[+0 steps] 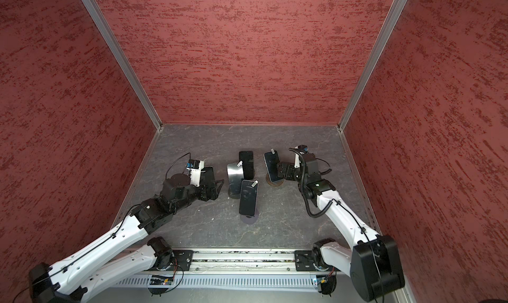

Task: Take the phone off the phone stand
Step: 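Raise both arms and reach toward the phones standing on stands, then grasp the teal-edged phone on the farthest stand with the right gripper and lift it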

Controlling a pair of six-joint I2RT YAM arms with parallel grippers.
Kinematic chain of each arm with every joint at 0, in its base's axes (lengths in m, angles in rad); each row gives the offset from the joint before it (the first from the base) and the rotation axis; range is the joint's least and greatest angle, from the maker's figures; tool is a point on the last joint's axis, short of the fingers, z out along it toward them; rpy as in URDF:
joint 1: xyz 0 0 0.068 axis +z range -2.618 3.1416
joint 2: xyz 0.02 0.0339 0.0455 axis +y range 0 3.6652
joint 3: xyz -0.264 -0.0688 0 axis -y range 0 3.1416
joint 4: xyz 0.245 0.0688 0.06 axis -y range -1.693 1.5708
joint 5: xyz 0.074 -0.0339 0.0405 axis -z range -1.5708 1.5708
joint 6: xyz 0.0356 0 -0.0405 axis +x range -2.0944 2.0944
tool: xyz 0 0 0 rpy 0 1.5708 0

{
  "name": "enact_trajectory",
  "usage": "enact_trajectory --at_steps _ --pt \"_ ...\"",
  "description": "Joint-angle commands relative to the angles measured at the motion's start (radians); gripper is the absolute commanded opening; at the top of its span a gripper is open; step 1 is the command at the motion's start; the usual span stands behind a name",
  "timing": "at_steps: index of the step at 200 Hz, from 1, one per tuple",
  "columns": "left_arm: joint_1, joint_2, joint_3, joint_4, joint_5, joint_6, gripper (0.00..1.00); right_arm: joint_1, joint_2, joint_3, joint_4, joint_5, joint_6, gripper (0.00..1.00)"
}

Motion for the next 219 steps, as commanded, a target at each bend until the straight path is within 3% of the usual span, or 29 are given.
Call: enact_trajectory --at_steps 1,82,219 --pt "-0.007 -0.006 -0.005 0.035 0.008 0.0 0.99 0.032 0.049 0.064 0.033 -0.015 -0.069 0.99" --pt "-0.007 -0.001 -0.011 0.053 0.038 0.019 0.99 0.063 0.198 0.167 0.002 0.017 -0.273 0.99" --pt "-0.006 0.009 -0.014 0.064 0.043 0.028 0.99 0.092 0.361 0.175 0.056 0.054 -0.313 0.92"
